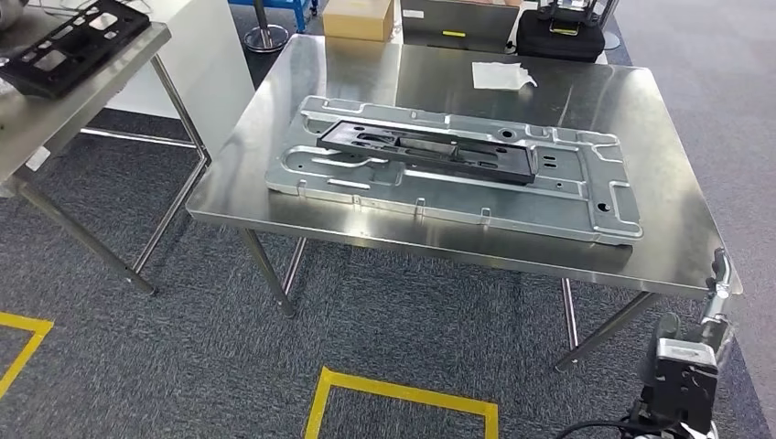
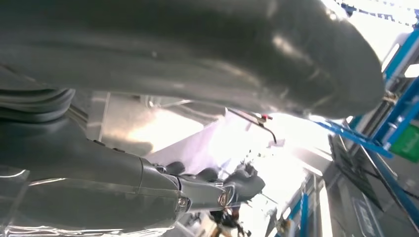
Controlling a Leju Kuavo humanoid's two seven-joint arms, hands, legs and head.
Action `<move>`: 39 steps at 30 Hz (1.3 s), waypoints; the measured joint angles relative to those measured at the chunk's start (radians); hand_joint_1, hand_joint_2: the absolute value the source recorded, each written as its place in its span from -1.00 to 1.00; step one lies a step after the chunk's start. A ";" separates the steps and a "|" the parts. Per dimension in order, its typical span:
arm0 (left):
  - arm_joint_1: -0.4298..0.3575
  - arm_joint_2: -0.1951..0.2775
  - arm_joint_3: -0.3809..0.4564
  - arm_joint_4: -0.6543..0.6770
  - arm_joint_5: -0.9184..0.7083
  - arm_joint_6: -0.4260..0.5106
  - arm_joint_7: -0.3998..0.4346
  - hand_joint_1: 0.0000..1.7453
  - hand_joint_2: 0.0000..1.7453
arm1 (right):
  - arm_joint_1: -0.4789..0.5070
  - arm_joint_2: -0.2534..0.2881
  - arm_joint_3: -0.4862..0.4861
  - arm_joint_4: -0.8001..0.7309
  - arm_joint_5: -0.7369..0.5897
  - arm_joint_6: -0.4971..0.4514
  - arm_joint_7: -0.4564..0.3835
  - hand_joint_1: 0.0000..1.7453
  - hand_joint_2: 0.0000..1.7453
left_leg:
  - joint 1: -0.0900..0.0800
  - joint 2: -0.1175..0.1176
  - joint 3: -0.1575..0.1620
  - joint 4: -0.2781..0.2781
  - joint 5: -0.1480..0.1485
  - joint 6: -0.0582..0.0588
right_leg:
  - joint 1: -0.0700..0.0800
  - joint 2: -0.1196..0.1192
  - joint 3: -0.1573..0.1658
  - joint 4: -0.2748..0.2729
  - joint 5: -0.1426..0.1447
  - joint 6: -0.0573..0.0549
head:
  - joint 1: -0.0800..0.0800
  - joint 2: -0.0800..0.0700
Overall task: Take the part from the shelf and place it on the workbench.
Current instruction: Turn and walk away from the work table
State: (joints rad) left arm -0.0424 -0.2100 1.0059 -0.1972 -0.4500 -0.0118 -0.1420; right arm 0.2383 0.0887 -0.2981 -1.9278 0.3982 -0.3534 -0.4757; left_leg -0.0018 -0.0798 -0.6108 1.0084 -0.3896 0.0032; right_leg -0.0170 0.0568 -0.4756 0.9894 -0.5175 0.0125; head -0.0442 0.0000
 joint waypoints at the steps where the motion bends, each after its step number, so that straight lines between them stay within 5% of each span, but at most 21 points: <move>1: 0.001 -0.001 0.001 0.000 0.000 0.001 -0.001 -1.00 -1.00 | -0.005 0.000 0.003 0.014 0.001 -0.002 0.002 -1.00 -1.00 | 0.001 0.004 -0.006 0.005 -0.006 -0.006 | -0.002 -0.013 -0.005 -0.006 0.010 -0.005 | 0.000 0.000; 3: 0.003 -0.002 0.004 0.000 -0.001 0.002 -0.003 -1.00 -1.00 | -0.012 0.000 0.009 0.041 0.000 -0.005 0.007 -1.00 -1.00 | 0.003 0.036 -0.031 0.061 -0.073 -0.015 | -0.008 -0.039 -0.022 -0.016 0.032 -0.017 | -0.001 0.000; 5: 0.002 -0.003 0.006 0.000 -0.002 0.002 -0.004 -1.00 -1.00 | -0.016 -0.001 0.010 0.069 -0.001 -0.006 0.011 -1.00 -1.00 | 0.010 0.062 -0.064 0.180 -0.173 -0.029 | -0.006 -0.068 -0.047 -0.015 0.051 -0.020 | -0.002 0.000; 6: 0.002 -0.003 0.007 0.000 -0.004 0.002 -0.005 -1.00 -1.00 | -0.018 -0.002 0.010 0.083 -0.002 -0.006 0.013 -1.00 -1.00 | 0.014 0.066 -0.074 0.240 -0.199 -0.036 | -0.006 -0.082 -0.061 -0.014 0.061 -0.018 | -0.002 0.000; 8: 0.002 -0.003 0.008 0.000 -0.006 0.002 -0.006 -1.00 -1.00 | -0.024 -0.005 0.010 0.110 -0.002 -0.006 0.014 -1.00 -1.00 | 0.023 0.072 -0.058 0.286 -0.174 -0.048 | -0.008 -0.110 -0.089 -0.007 0.078 -0.011 | -0.002 0.000; 10: 0.002 -0.003 0.009 0.000 -0.006 0.002 -0.007 -1.00 -1.00 | -0.030 -0.009 0.010 0.131 -0.002 -0.007 0.014 -1.00 -1.00 | 0.031 0.093 0.022 0.202 -0.114 -0.057 | -0.010 -0.134 -0.115 0.005 0.091 0.000 | -0.002 0.000; 11: 0.001 -0.004 0.010 -0.001 -0.007 0.002 -0.007 -1.00 -1.00 | -0.032 -0.011 0.011 0.139 -0.002 -0.007 0.014 -1.00 -1.00 | 0.030 0.115 0.079 0.125 -0.111 -0.060 | -0.010 -0.145 -0.125 0.014 0.095 0.006 | -0.002 0.000; 13: -0.001 -0.006 0.012 -0.001 -0.008 0.002 -0.007 -1.00 -1.00 | -0.037 -0.016 0.012 0.149 -0.002 -0.008 0.013 -1.00 -1.00 | 0.026 0.146 0.148 0.015 -0.135 -0.044 | -0.007 -0.165 -0.133 0.026 0.105 0.020 | -0.002 0.000; 16: 0.001 -0.007 0.015 -0.002 -0.009 0.002 -0.008 -1.00 -1.00 | -0.046 -0.024 0.020 0.171 -0.001 -0.006 0.012 -1.00 -1.00 | 0.018 0.132 0.136 -0.009 -0.133 -0.003 | -0.012 -0.180 -0.136 0.027 0.116 0.044 | -0.001 0.000; 17: 0.002 -0.007 0.016 -0.002 -0.010 0.002 -0.008 -1.00 -1.00 | -0.047 -0.025 0.025 0.180 -0.001 -0.005 0.013 -1.00 -1.00 | 0.017 0.124 0.125 -0.009 -0.122 0.009 | -0.015 -0.160 -0.142 0.038 0.096 0.051 | -0.001 0.000; 19: 0.002 -0.007 0.017 -0.002 -0.011 0.002 -0.007 -1.00 -1.00 | -0.046 -0.030 0.032 0.196 0.000 -0.005 0.013 -1.00 -1.00 | 0.014 0.109 0.096 -0.011 -0.096 0.029 | -0.015 -0.097 -0.170 0.122 0.001 0.055 | -0.001 0.000; 21: 0.002 -0.007 0.017 -0.002 -0.012 0.002 -0.007 -1.00 -1.00 | -0.046 -0.034 0.035 0.211 0.000 -0.005 0.013 -1.00 -1.00 | 0.005 0.087 0.062 -0.009 -0.069 0.040 | -0.008 -0.064 -0.199 0.247 -0.087 0.048 | -0.001 0.000; 23: 0.003 -0.007 0.017 -0.002 -0.015 0.002 -0.007 -1.00 -1.00 | -0.046 -0.037 0.040 0.225 0.000 -0.004 0.013 -1.00 -1.00 | -0.006 0.061 0.029 -0.005 -0.044 0.044 | 0.001 -0.059 -0.184 0.294 -0.085 0.034 | -0.001 0.000; 26: 0.002 -0.009 0.017 -0.002 -0.022 0.001 -0.005 -1.00 -1.00 | -0.055 -0.041 0.065 0.250 0.006 0.018 0.022 -1.00 -1.00 | -0.017 0.022 -0.007 -0.001 -0.012 0.043 | 0.021 -0.019 -0.051 0.131 -0.019 -0.008 | -0.001 0.000; 28: -0.001 -0.012 0.017 -0.002 -0.027 -0.001 -0.003 -1.00 -1.00 | -0.071 -0.043 0.104 0.288 0.027 0.035 0.036 -1.00 -1.00 | -0.018 0.003 -0.021 -0.002 0.009 0.037 | 0.029 0.018 0.020 0.011 -0.020 -0.031 | -0.001 0.000; 29: -0.002 -0.012 0.018 -0.002 -0.029 -0.002 -0.003 -1.00 -1.00 | -0.084 -0.043 0.134 0.324 0.044 0.037 0.044 -1.00 -1.00 | -0.015 -0.005 -0.026 -0.005 0.020 0.032 | 0.032 0.021 0.029 -0.013 -0.025 -0.037 | -0.001 0.000; 32: -0.001 -0.010 0.024 -0.002 -0.033 -0.003 -0.005 -1.00 -1.00 | -0.150 -0.029 0.259 0.519 0.092 0.009 0.060 -1.00 -1.00 | -0.011 -0.008 -0.041 -0.003 0.027 0.015 | 0.031 -0.012 0.019 -0.040 0.009 -0.043 | -0.001 0.000; 34: -0.003 -0.005 0.029 -0.002 -0.032 0.000 -0.002 -1.00 -1.00 | -0.207 0.000 0.353 0.704 0.111 -0.025 0.060 -1.00 -1.00 | -0.008 0.029 -0.067 0.069 -0.052 0.006 | 0.025 -0.037 0.002 -0.051 0.037 -0.044 | -0.002 0.000; 36: -0.005 0.000 0.037 -0.002 -0.030 0.005 0.003 -1.00 -1.00 | -0.254 0.035 0.434 0.886 0.119 -0.051 0.054 -1.00 -1.00 | 0.001 0.055 -0.102 0.198 -0.143 -0.010 | 0.022 -0.065 -0.024 -0.050 0.058 -0.042 | -0.002 0.000; 37: -0.006 0.002 0.040 -0.002 -0.030 0.006 0.005 -1.00 -1.00 | -0.271 0.051 0.465 0.962 0.119 -0.059 0.050 -1.00 -1.00 | 0.008 0.060 -0.111 0.255 -0.156 -0.020 | 0.021 -0.082 -0.038 -0.047 0.066 -0.038 | -0.002 0.000; 39: -0.006 0.007 0.045 -0.002 -0.029 0.006 0.007 -1.00 -1.00 | -0.301 0.076 0.510 1.081 0.114 -0.072 0.039 -1.00 -1.00 | 0.025 0.070 -0.087 0.286 -0.115 -0.040 | 0.014 -0.119 -0.071 -0.032 0.081 -0.027 | -0.002 0.000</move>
State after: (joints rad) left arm -0.0488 -0.2031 1.0509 -0.1995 -0.4788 -0.0054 -0.1349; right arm -0.0628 0.1643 0.2115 -0.8465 0.5126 -0.4259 -0.4366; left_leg 0.0236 -0.0101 -0.6980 1.2944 -0.5047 -0.0369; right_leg -0.0029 -0.0620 -0.5465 0.9570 -0.4370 -0.0146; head -0.0463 0.0000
